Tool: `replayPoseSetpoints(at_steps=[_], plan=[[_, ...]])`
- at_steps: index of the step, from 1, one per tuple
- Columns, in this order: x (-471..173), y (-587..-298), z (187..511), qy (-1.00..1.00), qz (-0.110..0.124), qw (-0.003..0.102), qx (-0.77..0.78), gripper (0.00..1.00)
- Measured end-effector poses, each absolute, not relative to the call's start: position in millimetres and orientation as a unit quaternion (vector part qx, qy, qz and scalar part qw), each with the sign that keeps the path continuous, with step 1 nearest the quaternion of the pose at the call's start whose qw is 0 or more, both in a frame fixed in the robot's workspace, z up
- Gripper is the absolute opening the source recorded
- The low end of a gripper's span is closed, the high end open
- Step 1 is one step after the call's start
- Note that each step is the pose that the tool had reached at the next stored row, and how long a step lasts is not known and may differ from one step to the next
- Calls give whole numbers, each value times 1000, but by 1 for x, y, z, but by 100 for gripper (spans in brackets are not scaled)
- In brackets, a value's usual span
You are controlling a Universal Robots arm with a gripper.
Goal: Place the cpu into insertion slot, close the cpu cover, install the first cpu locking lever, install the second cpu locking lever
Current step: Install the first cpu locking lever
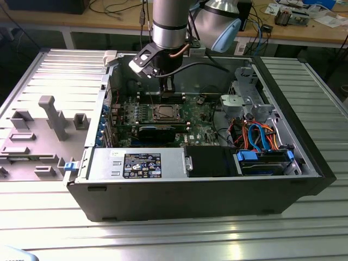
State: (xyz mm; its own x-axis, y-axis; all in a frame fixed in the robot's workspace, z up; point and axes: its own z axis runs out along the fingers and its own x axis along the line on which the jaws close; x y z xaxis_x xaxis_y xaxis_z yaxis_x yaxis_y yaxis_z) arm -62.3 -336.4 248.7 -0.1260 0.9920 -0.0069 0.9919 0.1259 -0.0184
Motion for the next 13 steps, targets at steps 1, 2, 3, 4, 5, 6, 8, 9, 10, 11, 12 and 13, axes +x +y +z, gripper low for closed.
replayPoseSetpoints(at_steps=[1, 2, 3, 4, 5, 6, 8, 9, 10, 11, 12, 13], plan=[[-62, -336, 249, -751, 9, 4, -661, 11], [-62, -336, 249, -751, 9, 4, -660, 11], [-62, -336, 249, -751, 9, 4, -660, 11], [-62, -336, 249, -751, 9, 4, -660, 11], [-62, -336, 249, -751, 9, 4, -660, 11], [-62, -336, 249, -752, 9, 4, -660, 11], [-62, -336, 249, -752, 9, 4, -659, 11], [-62, -336, 249, -752, 9, 4, -659, 11], [-62, -336, 249, -752, 9, 4, -659, 11], [-62, -336, 249, -753, 9, 4, -658, 11], [-62, -336, 249, -753, 9, 4, -658, 11], [-62, -336, 249, -754, 9, 4, -657, 11]])
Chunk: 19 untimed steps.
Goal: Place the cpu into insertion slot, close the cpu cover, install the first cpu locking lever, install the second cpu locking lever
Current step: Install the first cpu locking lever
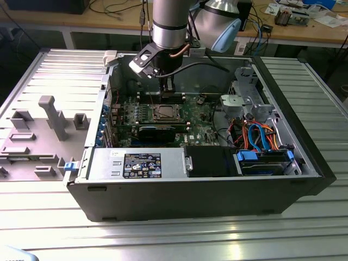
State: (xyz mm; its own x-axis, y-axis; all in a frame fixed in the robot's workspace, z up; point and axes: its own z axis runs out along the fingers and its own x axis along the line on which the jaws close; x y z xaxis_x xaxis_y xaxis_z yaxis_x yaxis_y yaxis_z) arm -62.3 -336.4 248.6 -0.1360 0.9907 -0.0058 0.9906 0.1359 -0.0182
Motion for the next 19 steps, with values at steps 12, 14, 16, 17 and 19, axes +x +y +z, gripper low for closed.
replayPoseSetpoints(at_steps=[12, 14, 16, 17, 19], plan=[[-62, -336, 249, -756, 8, 4, -654, 11], [-62, -336, 249, -756, 8, 4, -654, 11], [-62, -336, 249, -757, 8, 4, -654, 11], [-62, -336, 249, -757, 8, 4, -653, 11], [-62, -336, 249, -757, 8, 4, -653, 11]])
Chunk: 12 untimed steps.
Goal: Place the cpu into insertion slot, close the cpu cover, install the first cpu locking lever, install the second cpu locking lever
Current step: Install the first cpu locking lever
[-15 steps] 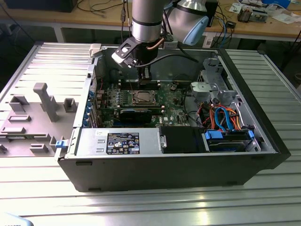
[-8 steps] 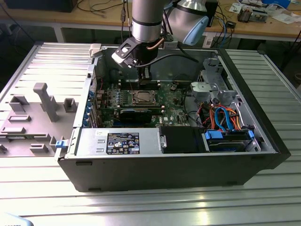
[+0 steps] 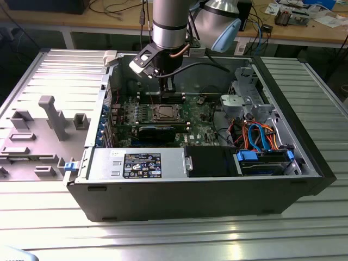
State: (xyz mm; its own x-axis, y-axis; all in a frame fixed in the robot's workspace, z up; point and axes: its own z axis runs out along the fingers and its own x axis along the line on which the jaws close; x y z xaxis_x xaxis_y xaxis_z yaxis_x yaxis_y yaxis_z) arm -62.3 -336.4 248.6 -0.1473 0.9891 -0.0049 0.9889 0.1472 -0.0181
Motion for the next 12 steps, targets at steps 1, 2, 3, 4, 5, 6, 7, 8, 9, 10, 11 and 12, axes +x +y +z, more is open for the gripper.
replayPoseSetpoints(at_steps=[1, 2, 3, 4, 5, 6, 7, 8, 9, 10, 11, 12], plan=[[-62, -336, 249, -758, 8, 4, -653, 11], [-62, -336, 249, -758, 8, 4, -652, 11], [-62, -336, 249, -758, 8, 4, -652, 11], [-62, -336, 249, -759, 8, 4, -652, 11], [-62, -336, 249, -759, 8, 4, -651, 11], [-62, -336, 249, -759, 8, 4, -651, 11], [-62, -336, 249, -759, 8, 4, -651, 11], [-62, -336, 249, -759, 8, 4, -651, 11], [-62, -336, 249, -760, 8, 4, -650, 11], [-62, -336, 249, -760, 8, 4, -650, 11], [-62, -336, 249, -760, 8, 4, -650, 11], [-62, -336, 249, -760, 8, 4, -649, 11]])
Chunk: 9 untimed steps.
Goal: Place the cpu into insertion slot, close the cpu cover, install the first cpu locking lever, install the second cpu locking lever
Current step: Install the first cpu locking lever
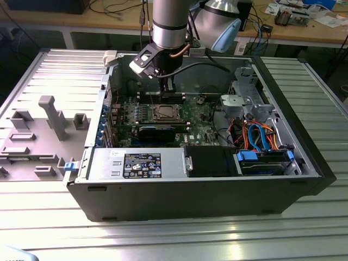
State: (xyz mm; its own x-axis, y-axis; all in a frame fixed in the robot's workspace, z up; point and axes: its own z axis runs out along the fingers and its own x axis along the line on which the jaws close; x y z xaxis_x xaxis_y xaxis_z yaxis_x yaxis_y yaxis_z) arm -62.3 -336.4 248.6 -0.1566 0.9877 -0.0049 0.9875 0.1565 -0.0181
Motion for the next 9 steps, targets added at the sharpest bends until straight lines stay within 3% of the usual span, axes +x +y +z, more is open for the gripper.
replayPoseSetpoints(at_steps=[9], plan=[[-62, -336, 249, -763, 8, 4, -646, 11]])
